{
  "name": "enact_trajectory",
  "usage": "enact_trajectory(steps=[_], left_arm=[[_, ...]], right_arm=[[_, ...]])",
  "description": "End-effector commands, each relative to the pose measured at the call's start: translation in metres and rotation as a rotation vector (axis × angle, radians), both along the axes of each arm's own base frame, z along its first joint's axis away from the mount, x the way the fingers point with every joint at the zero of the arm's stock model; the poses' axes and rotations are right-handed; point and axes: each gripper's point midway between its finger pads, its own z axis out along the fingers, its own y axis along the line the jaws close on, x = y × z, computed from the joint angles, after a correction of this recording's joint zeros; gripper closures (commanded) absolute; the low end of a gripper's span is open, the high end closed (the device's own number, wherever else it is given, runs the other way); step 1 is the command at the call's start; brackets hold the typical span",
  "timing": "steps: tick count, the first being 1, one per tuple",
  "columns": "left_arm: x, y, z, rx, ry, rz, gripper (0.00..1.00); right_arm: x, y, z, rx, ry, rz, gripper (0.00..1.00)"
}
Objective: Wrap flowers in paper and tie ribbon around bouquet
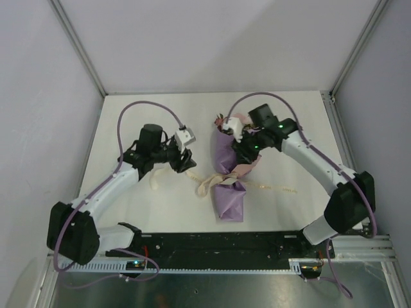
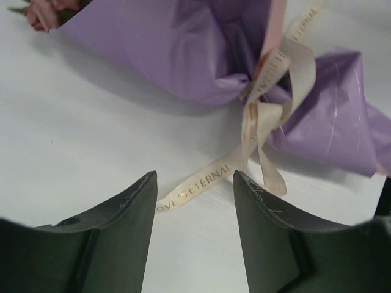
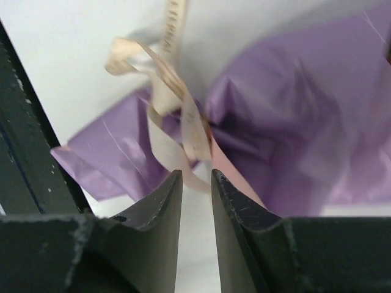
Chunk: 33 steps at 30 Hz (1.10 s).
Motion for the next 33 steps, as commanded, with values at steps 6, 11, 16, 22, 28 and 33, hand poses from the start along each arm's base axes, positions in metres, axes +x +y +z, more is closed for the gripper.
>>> enact_trajectory(steps=[6,11,16,22,28,33], left_arm=[[0.033,0.005,0.008,-0.167,0.290,0.250,0.44],[0.038,0.008,0.004,-0.182,0.319,0.278,0.43],[0.042,0.005,0.000,-0.193,0.338,0.281,0.43],[0.051,0.003,-0.004,-0.199,0.351,0.291,0.43],[0.056,0.002,-0.007,-0.200,0.350,0.291,0.43],[0.059,0.000,-0.009,-0.215,0.376,0.308,0.43]], right_arm=[[0.008,0.075,-0.028,-0.005,-0.022,0.134,0.71],[0.003,0.077,-0.053,-0.059,0.017,0.153,0.71],[0.003,0.074,-0.075,-0.109,0.039,0.157,0.71],[-0.006,0.074,-0.083,-0.123,0.072,0.178,0.71],[-0.014,0.068,-0.084,-0.134,0.077,0.196,0.70],[-0.018,0.061,-0.093,-0.165,0.083,0.204,0.68]])
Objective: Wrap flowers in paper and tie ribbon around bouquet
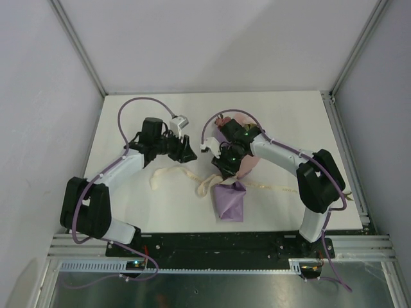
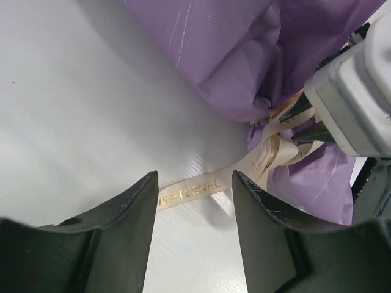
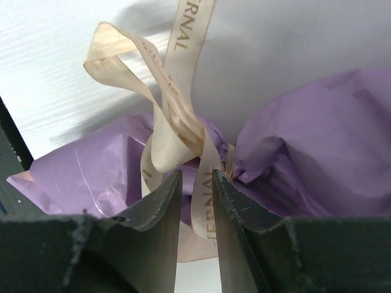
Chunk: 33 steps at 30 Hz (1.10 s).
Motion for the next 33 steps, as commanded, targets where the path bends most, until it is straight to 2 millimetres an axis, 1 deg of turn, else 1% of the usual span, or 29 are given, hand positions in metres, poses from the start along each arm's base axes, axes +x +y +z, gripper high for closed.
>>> enact_trajectory(steps=[1,4,6,8,9,11,17,20,22,27,29,33], left_arm=[[0.015,-0.006,0.019,-0.049,-0.038,0.011,0.43],[0.017,-0.007,0.020,-0.056,-0.034,0.014,0.44],[0.017,-0.009,0.020,-0.063,-0.028,0.015,0.44],[0.018,-0.010,0.021,-0.071,-0.020,0.012,0.46],[0.017,-0.012,0.021,-0.077,-0.015,0.005,0.47],[0.015,-0.016,0.022,-0.092,-0.002,-0.011,0.50],[0.005,-0.038,0.024,-0.136,0.039,-0.094,0.61],[0.003,-0.046,0.022,-0.141,0.059,-0.114,0.64],[0.003,-0.050,0.021,-0.141,0.065,-0.119,0.65],[0.002,-0.057,0.019,-0.139,0.068,-0.145,0.66],[-0.004,-0.064,0.019,-0.155,0.080,-0.186,0.69],[-0.014,-0.084,0.020,-0.184,0.106,-0.273,0.79]], right_arm=[[-0.002,-0.006,-0.001,-0.015,-0.026,0.022,0.68],[0.002,-0.008,-0.003,-0.025,-0.046,0.011,0.72],[0.006,-0.009,-0.002,-0.024,-0.059,0.005,0.78],[0.008,-0.010,0.000,-0.021,-0.066,0.004,0.86],[0.009,-0.011,0.001,-0.017,-0.071,0.004,0.93],[0.010,-0.011,0.007,-0.004,-0.081,0.004,0.98],[0.013,-0.008,0.028,0.063,-0.119,0.003,1.00],[0.017,-0.008,0.036,0.092,-0.142,-0.006,1.00],[0.018,-0.009,0.040,0.103,-0.150,-0.007,1.00],[0.017,-0.013,0.040,0.105,-0.154,-0.009,1.00],[0.015,-0.014,0.041,0.116,-0.159,-0.007,1.00],[0.009,-0.016,0.043,0.139,-0.173,0.007,1.00]])
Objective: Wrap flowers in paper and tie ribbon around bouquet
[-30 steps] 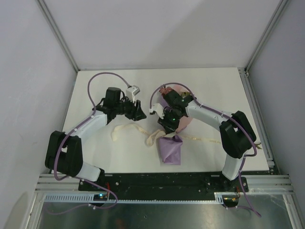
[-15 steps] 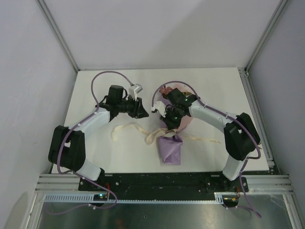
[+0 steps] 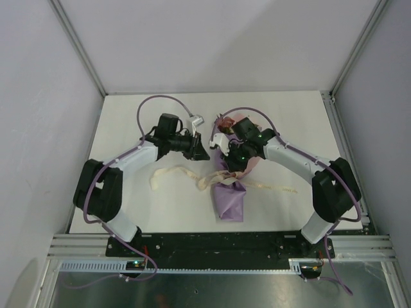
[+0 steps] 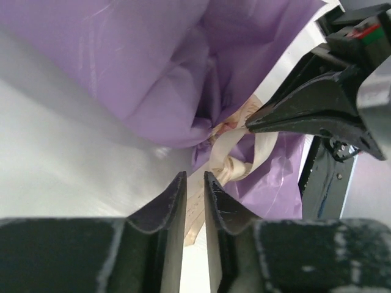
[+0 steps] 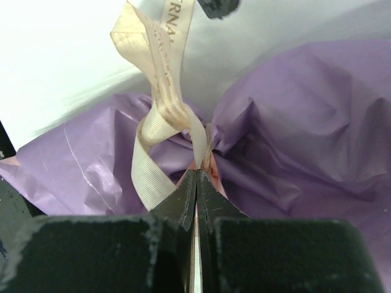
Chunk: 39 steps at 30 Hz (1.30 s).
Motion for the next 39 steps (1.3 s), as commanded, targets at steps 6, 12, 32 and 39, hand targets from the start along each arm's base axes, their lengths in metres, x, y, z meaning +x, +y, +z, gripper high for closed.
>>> enact_trajectory(steps=[6,12,32,39], left_arm=[[-0.014,-0.055,0.014,-0.081,0.026,-0.175,0.94],[-0.022,-0.070,-0.001,-0.076,0.082,-0.223,0.97],[-0.064,-0.097,-0.017,-0.076,0.194,-0.410,0.95],[-0.081,-0.098,-0.011,-0.134,0.237,-0.488,0.89]], right_arm=[[-0.006,0.004,0.031,0.120,-0.109,0.037,1.00],[-0.007,0.001,0.032,0.141,-0.127,0.032,1.00],[-0.012,-0.006,0.034,0.204,-0.164,0.039,1.00],[-0.016,-0.010,0.032,0.202,-0.168,0.049,1.00]])
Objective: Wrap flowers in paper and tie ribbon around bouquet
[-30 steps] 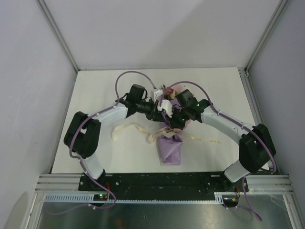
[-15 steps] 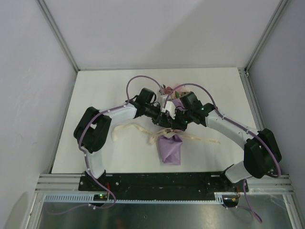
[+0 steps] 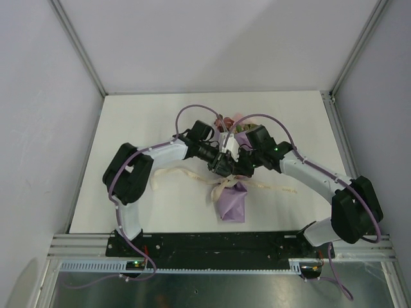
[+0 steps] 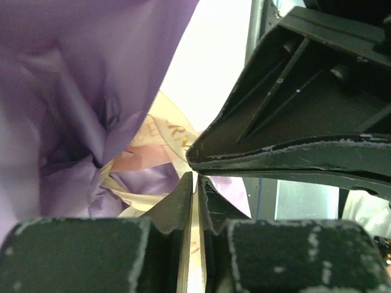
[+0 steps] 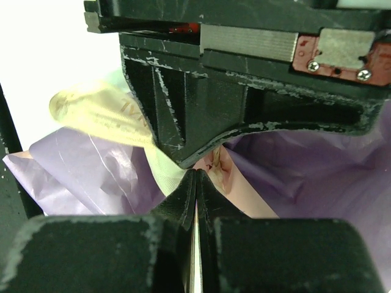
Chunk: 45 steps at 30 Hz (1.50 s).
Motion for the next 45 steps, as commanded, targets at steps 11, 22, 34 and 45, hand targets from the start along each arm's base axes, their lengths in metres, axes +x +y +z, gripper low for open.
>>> enact_trajectory(steps=[11,22,34,45], left_arm=[[0.004,-0.010,-0.004,0.003,-0.002,-0.022,0.86],[0.001,-0.010,-0.004,-0.008,-0.002,-0.038,0.62],[-0.008,-0.010,-0.016,0.013,0.018,-0.060,0.58],[-0.002,-0.014,-0.007,-0.003,-0.008,-0.061,0.80]], right_arm=[[-0.001,0.004,0.024,0.087,-0.083,0.038,1.00],[-0.003,0.004,0.021,0.083,-0.069,0.043,1.00],[-0.007,0.002,0.014,0.071,-0.055,0.054,1.00],[-0.014,-0.001,0.008,0.064,-0.043,0.072,1.00]])
